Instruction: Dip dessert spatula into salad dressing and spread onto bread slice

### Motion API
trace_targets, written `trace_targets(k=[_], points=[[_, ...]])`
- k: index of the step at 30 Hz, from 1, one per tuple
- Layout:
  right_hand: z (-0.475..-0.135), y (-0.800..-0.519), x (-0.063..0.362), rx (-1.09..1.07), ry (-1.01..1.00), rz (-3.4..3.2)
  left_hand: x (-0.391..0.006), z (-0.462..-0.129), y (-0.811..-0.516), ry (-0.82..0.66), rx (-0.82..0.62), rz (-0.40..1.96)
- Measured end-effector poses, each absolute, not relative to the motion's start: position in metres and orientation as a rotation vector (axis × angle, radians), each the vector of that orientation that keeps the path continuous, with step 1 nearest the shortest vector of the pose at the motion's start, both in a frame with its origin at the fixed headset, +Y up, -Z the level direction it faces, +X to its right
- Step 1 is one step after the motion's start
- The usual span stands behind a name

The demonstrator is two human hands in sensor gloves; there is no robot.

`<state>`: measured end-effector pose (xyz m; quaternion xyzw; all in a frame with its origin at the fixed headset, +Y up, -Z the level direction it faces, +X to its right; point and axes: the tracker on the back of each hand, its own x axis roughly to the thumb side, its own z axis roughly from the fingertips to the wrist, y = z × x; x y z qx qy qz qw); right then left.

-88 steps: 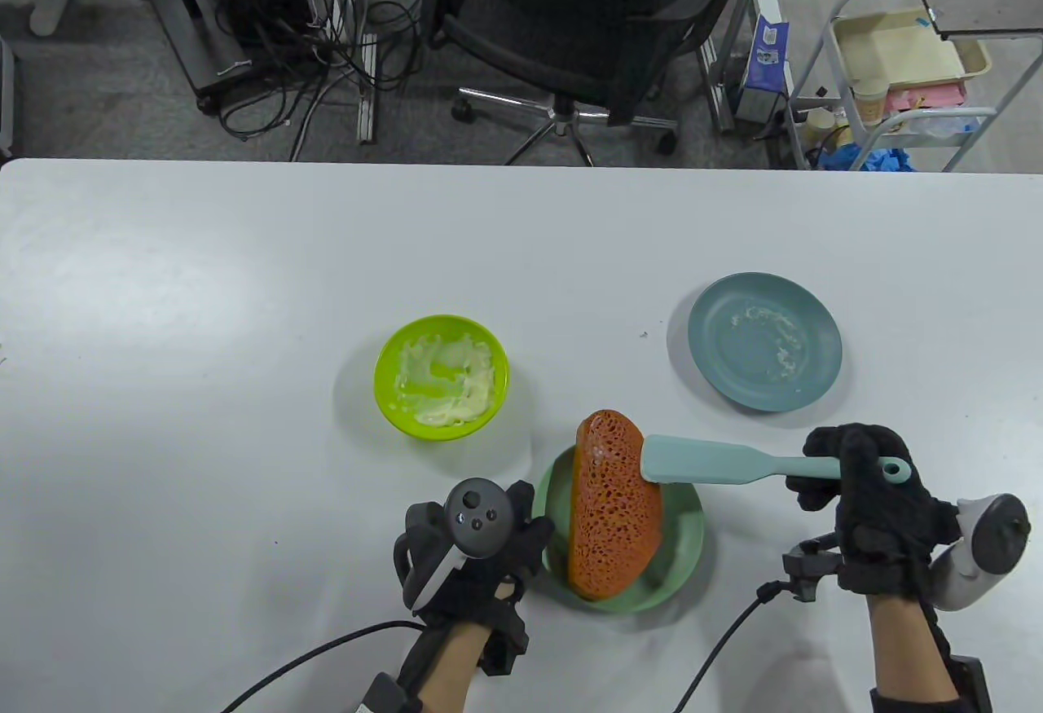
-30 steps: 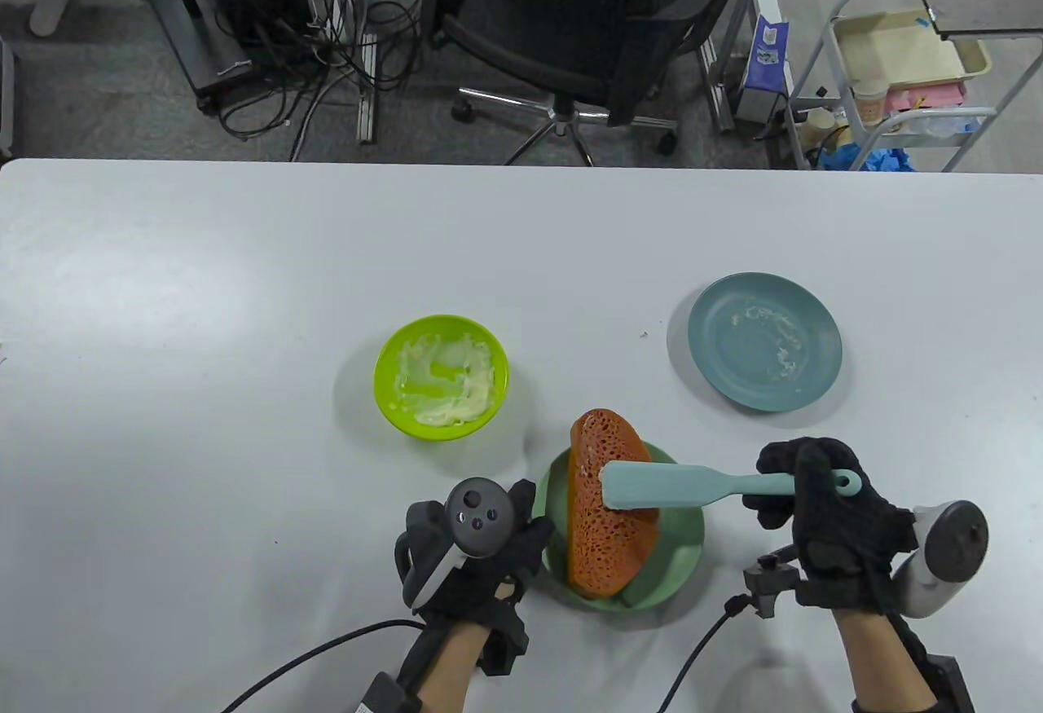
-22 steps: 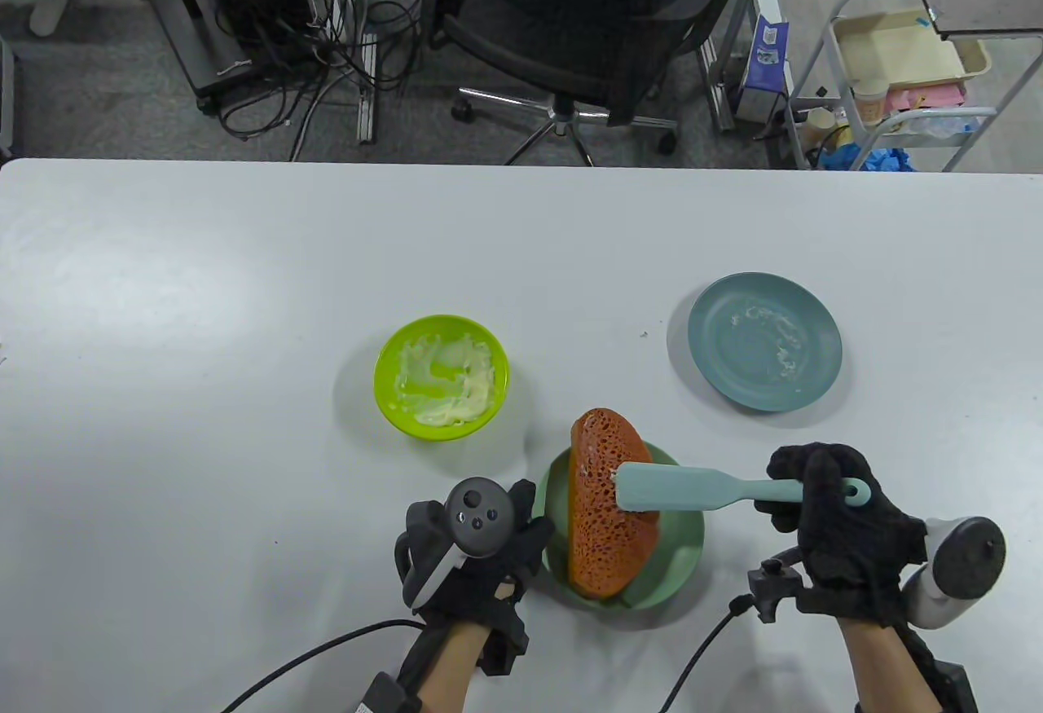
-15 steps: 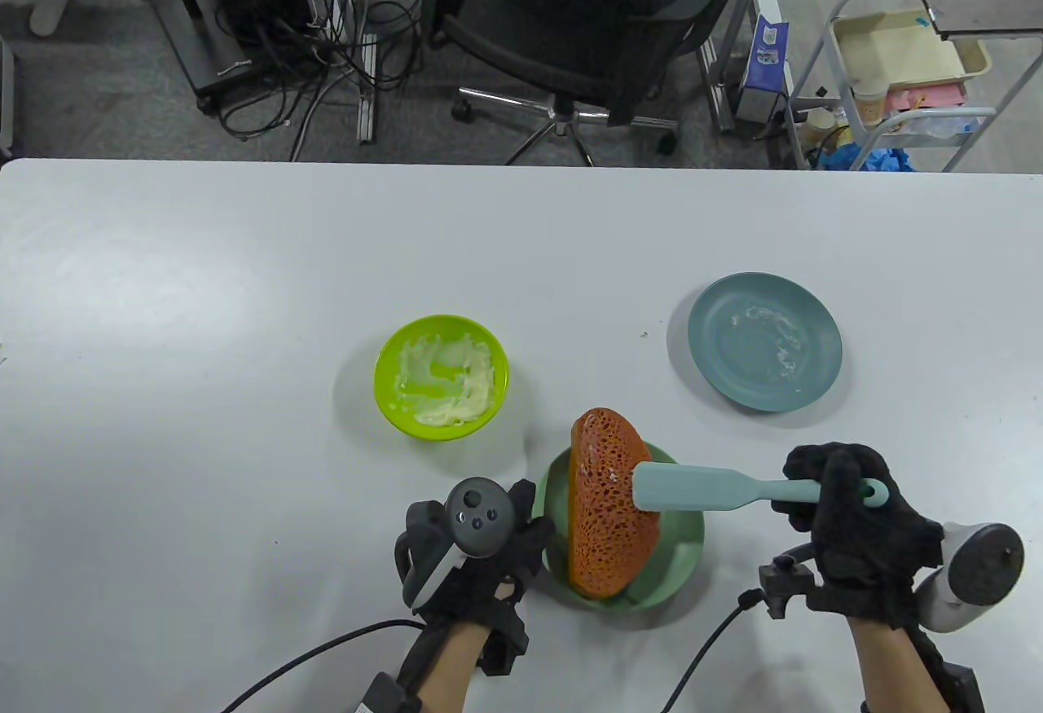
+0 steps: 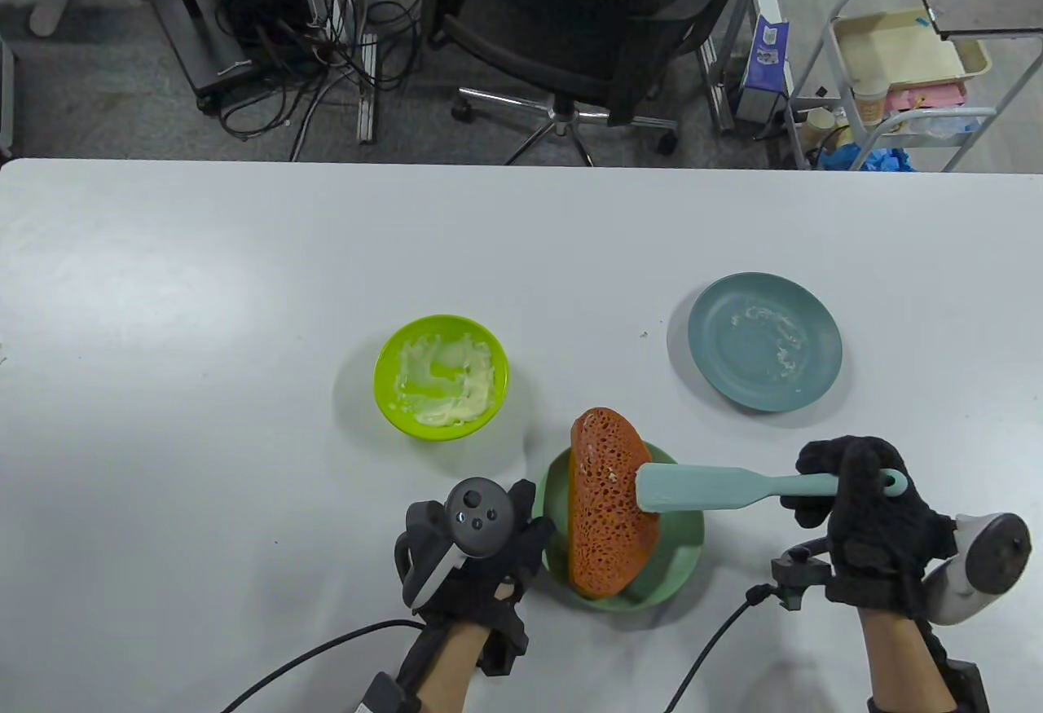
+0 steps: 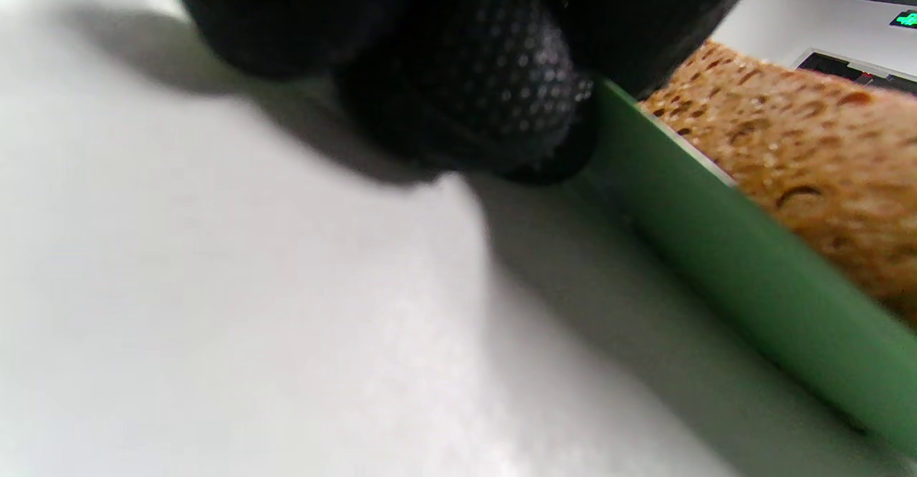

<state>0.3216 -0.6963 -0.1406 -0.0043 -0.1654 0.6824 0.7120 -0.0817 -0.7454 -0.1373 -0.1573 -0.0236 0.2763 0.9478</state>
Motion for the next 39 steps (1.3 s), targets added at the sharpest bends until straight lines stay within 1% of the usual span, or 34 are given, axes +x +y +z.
trace_targets(k=[9, 17, 23, 31, 39], points=[[-0.147, -0.708, 0.311, 0.021, -0.255, 1.488, -0.082, -0.137, -0.745, -0.049, -0.320, 0.562], [-0.147, -0.713, 0.289, 0.091, -0.176, 1.515, -0.082, -0.137, -0.745, -0.049, -0.320, 0.562], [-0.145, -0.711, 0.285, 0.087, -0.187, 1.550, -0.082, -0.138, -0.745, -0.050, -0.321, 0.563], [-0.145, -0.706, 0.301, 0.019, -0.219, 1.561, -0.082, -0.138, -0.745, -0.050, -0.321, 0.563], [-0.142, -0.693, 0.319, -0.018, -0.322, 1.598, -0.082, -0.138, -0.745, -0.049, -0.322, 0.564]])
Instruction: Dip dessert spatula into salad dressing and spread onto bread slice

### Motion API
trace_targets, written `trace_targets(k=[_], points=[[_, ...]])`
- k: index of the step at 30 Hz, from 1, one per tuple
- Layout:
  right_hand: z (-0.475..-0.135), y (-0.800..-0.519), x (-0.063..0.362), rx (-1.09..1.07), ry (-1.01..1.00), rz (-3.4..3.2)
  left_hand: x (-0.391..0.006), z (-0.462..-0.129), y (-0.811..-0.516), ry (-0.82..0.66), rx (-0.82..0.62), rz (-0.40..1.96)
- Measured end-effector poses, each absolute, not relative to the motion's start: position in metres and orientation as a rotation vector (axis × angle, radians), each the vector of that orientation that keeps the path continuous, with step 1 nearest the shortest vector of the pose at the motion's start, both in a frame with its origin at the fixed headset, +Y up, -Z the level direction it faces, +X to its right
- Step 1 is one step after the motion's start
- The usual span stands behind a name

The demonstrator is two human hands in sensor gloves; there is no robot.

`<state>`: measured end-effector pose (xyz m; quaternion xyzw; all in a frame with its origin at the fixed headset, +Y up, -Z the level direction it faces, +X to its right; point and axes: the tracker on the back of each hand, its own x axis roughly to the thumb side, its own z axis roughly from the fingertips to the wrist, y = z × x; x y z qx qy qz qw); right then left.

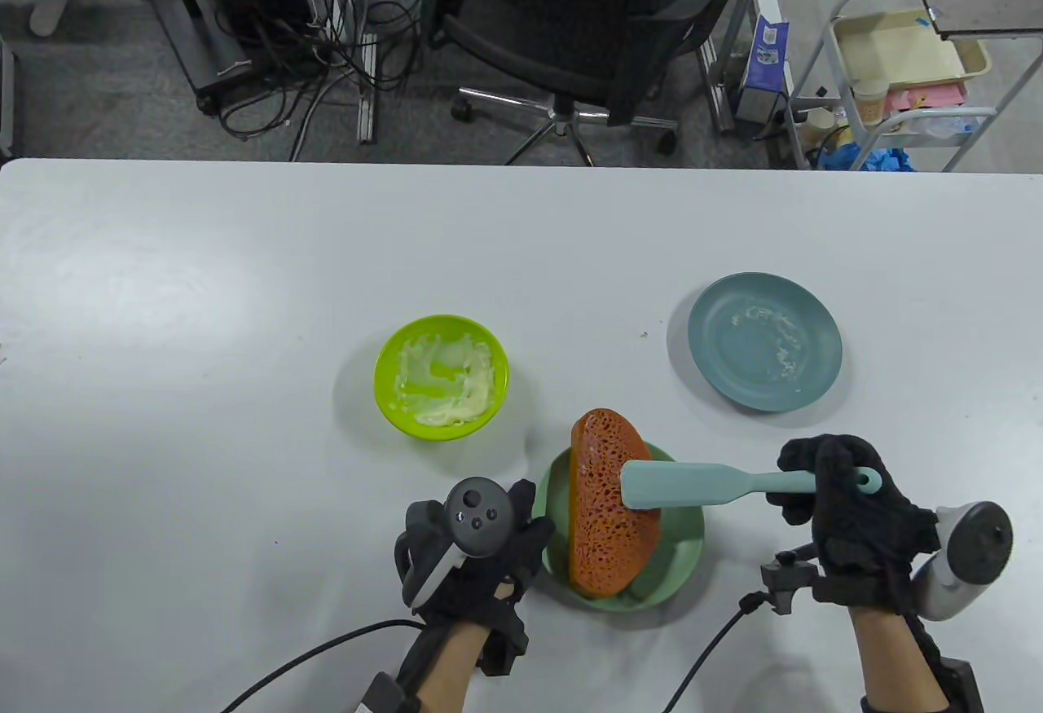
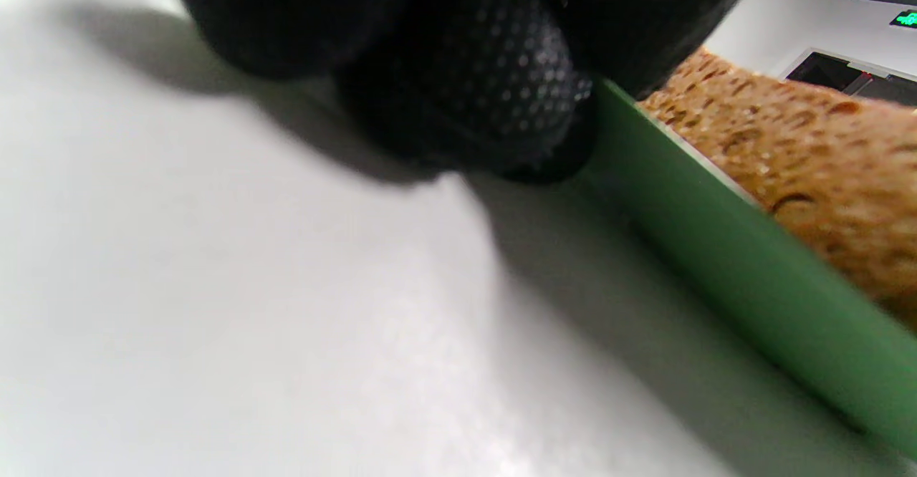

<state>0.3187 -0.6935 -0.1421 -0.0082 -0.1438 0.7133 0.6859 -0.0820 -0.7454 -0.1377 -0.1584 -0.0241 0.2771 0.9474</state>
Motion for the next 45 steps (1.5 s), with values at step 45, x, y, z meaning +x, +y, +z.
trace_targets(k=[45], points=[[-0.154, -0.732, 0.289, 0.012, -0.112, 1.455, -0.081, -0.137, -0.746, -0.055, -0.324, 0.560]])
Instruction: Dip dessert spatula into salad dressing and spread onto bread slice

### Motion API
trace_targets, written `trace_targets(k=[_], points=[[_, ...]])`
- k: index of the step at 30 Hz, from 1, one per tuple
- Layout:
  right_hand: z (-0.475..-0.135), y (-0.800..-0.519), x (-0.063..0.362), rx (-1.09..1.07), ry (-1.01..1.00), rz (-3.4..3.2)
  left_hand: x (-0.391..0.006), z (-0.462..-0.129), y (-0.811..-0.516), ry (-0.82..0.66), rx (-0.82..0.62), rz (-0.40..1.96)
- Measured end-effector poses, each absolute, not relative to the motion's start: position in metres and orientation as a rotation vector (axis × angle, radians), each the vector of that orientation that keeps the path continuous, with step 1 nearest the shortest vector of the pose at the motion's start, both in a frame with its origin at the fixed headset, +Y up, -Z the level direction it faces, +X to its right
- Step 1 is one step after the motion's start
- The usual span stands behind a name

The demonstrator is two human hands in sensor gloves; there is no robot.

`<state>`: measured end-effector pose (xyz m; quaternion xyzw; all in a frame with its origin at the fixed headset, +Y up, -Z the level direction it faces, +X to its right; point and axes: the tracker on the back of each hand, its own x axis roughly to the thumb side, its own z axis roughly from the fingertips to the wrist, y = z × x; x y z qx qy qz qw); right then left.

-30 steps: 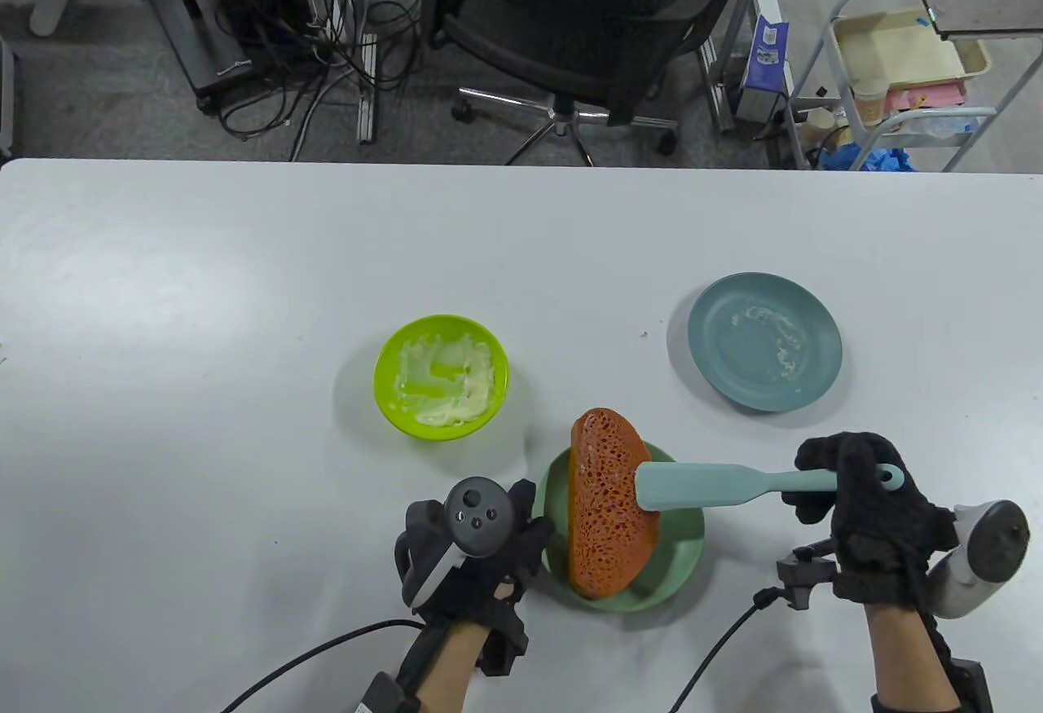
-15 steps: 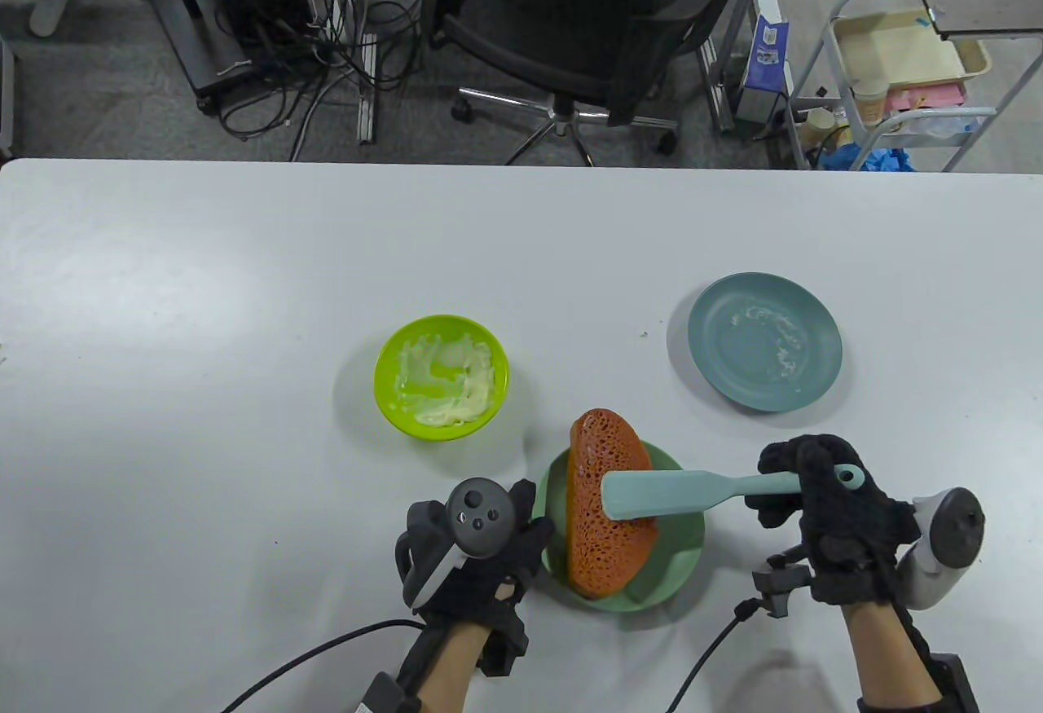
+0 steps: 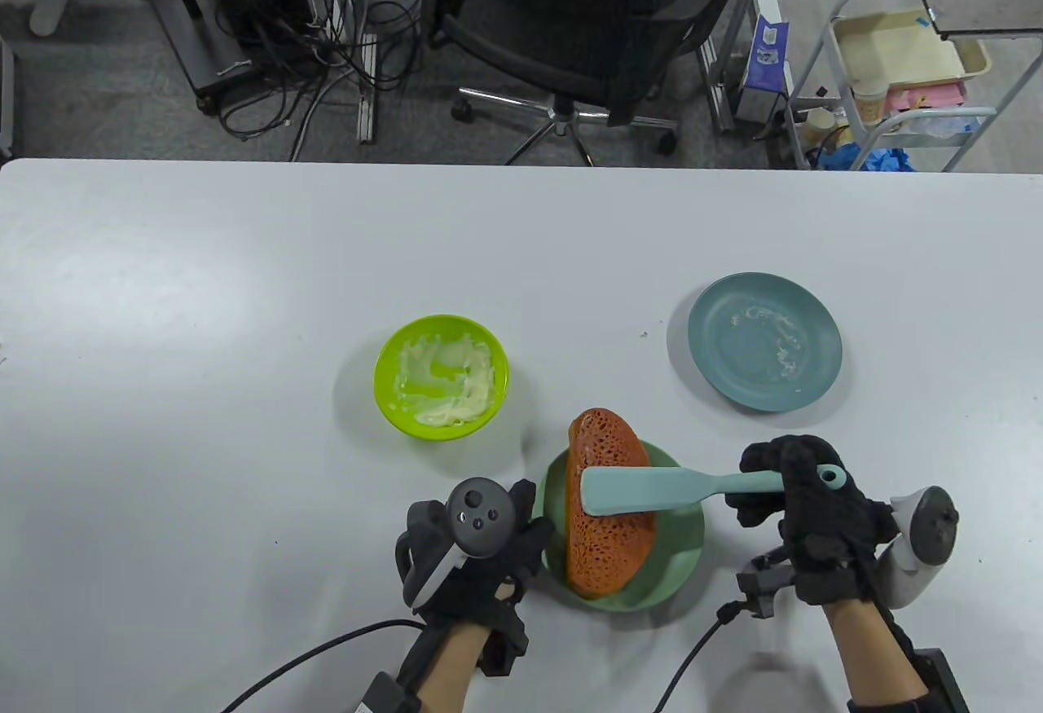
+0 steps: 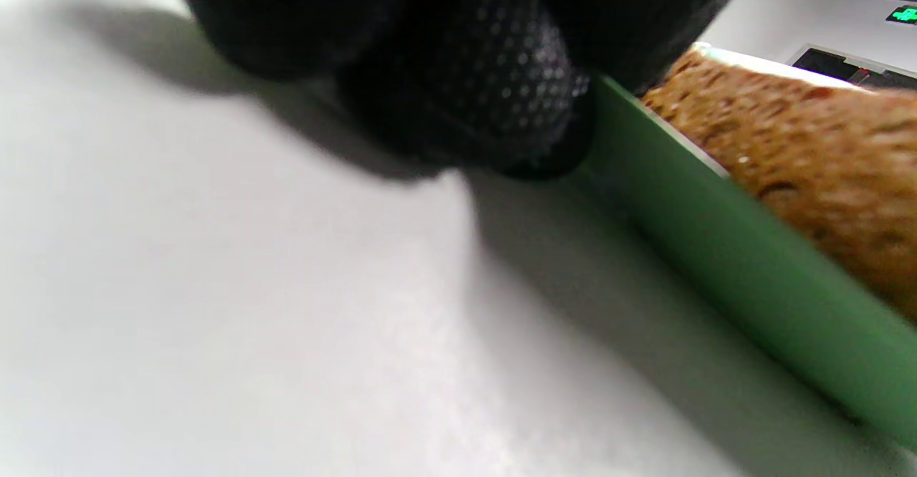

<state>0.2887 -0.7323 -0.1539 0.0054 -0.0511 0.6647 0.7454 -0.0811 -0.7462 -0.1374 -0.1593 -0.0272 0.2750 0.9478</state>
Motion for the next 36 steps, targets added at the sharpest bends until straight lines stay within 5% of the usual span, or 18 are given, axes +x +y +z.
trace_targets(k=[19, 36], points=[[-0.145, -0.706, 0.290, 0.053, -0.205, 1.588, -0.081, -0.137, -0.746, -0.054, -0.326, 0.563], [-0.144, -0.696, 0.336, -0.055, -0.330, 1.575, -0.081, -0.137, -0.746, -0.054, -0.327, 0.564]])
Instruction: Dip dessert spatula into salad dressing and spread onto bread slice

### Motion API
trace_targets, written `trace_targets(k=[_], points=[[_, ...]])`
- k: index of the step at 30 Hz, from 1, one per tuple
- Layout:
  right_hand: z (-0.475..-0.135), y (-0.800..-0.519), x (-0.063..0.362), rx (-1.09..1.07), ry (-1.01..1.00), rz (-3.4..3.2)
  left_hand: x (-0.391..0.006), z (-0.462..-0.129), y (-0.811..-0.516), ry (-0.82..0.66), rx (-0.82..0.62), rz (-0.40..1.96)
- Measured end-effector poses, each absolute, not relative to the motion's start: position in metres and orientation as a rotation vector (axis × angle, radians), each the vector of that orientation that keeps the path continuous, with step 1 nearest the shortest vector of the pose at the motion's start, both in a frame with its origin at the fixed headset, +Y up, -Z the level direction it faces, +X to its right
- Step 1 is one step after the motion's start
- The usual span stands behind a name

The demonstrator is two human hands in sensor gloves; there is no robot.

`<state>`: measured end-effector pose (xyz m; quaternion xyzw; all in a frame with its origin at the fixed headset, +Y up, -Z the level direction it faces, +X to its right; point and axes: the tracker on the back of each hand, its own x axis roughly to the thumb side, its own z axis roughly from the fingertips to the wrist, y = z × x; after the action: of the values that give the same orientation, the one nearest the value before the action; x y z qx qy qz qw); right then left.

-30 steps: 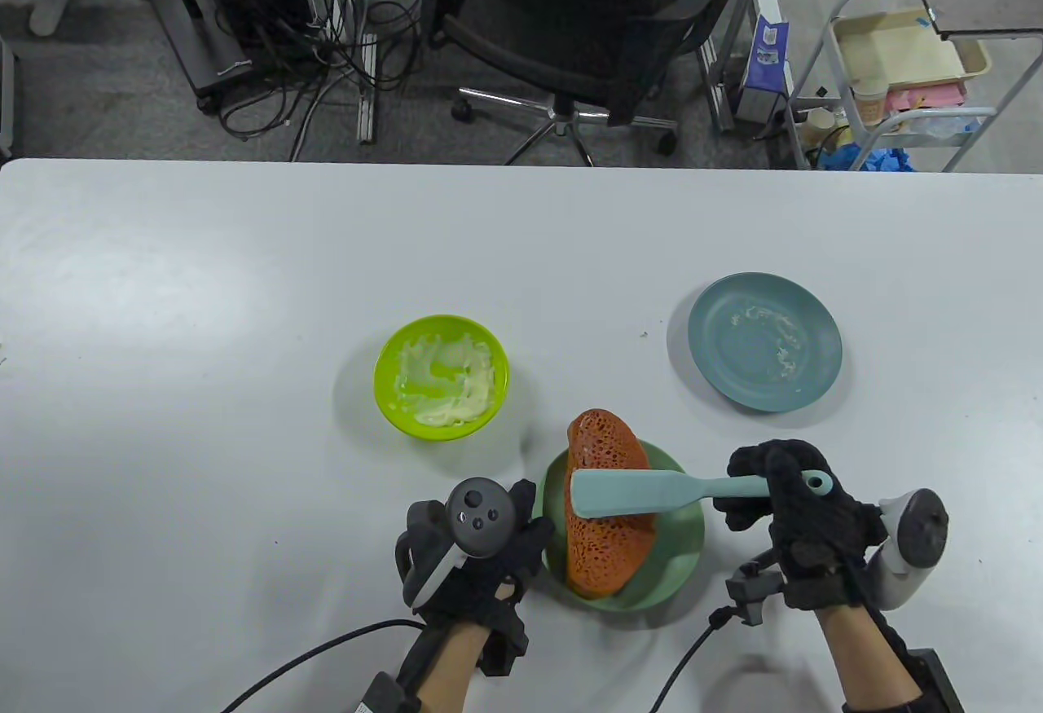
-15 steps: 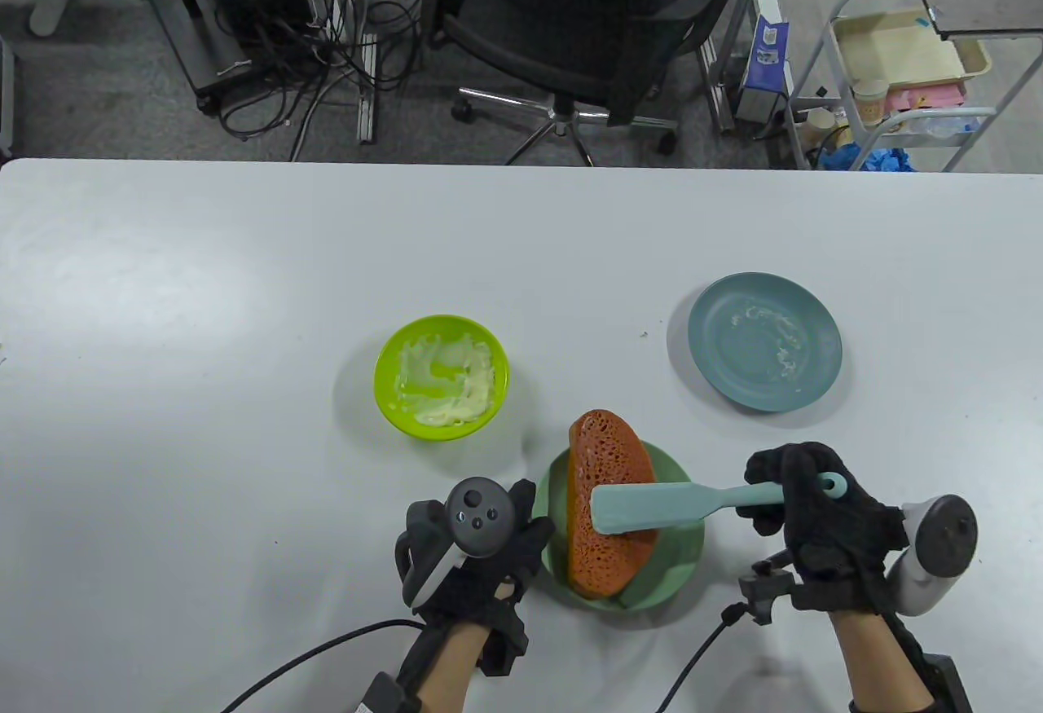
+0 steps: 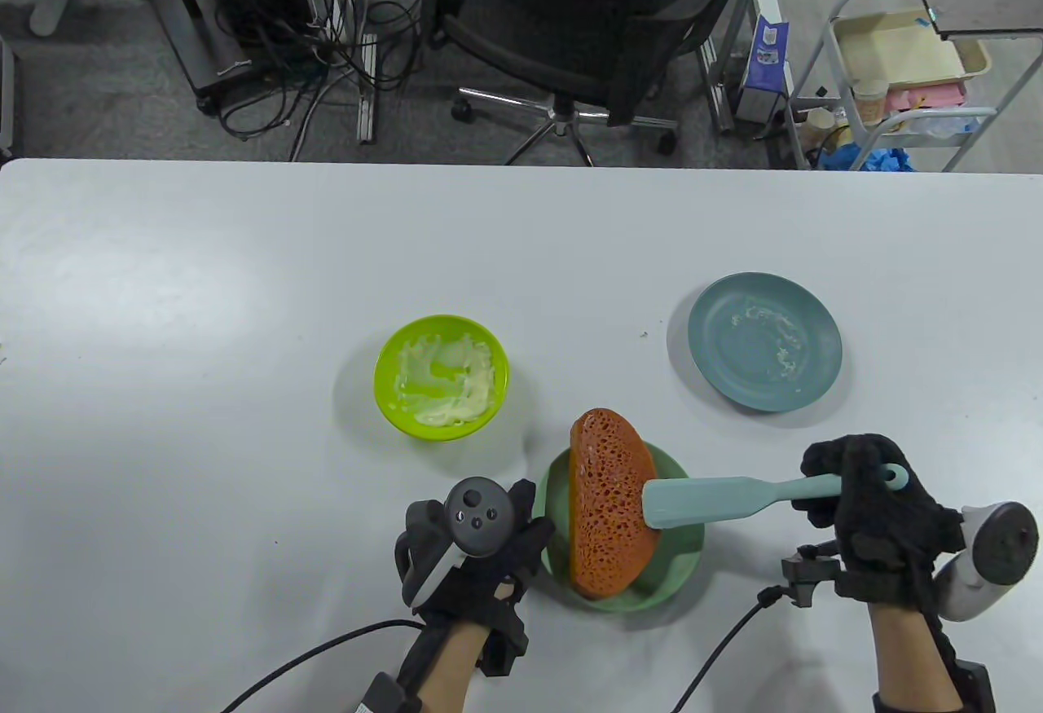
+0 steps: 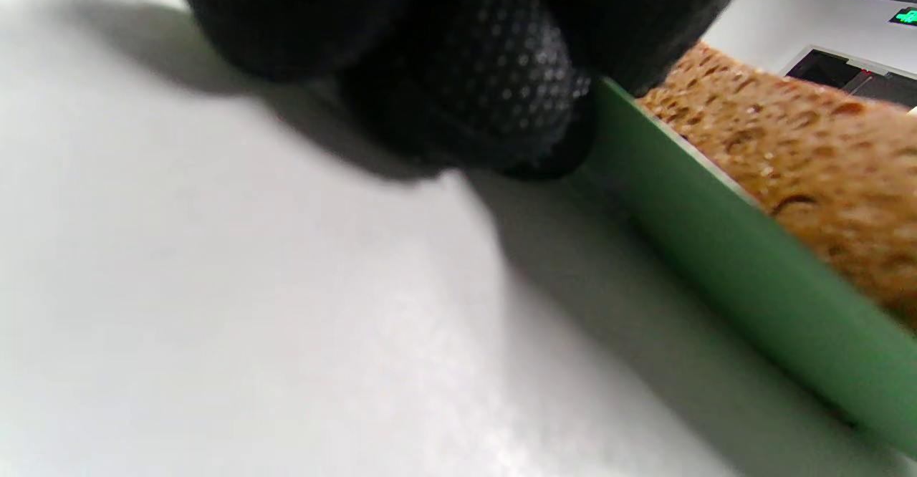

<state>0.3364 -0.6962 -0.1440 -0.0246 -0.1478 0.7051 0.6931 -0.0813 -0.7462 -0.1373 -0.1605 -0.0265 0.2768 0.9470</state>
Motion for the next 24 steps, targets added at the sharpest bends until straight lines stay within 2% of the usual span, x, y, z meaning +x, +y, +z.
trace_targets(k=[10, 24], points=[[-0.148, -0.708, 0.334, -0.058, -0.300, 1.546, -0.082, -0.137, -0.746, -0.055, -0.330, 0.567], [-0.152, -0.728, 0.310, -0.063, -0.181, 1.475, -0.082, -0.137, -0.747, -0.057, -0.337, 0.574]])
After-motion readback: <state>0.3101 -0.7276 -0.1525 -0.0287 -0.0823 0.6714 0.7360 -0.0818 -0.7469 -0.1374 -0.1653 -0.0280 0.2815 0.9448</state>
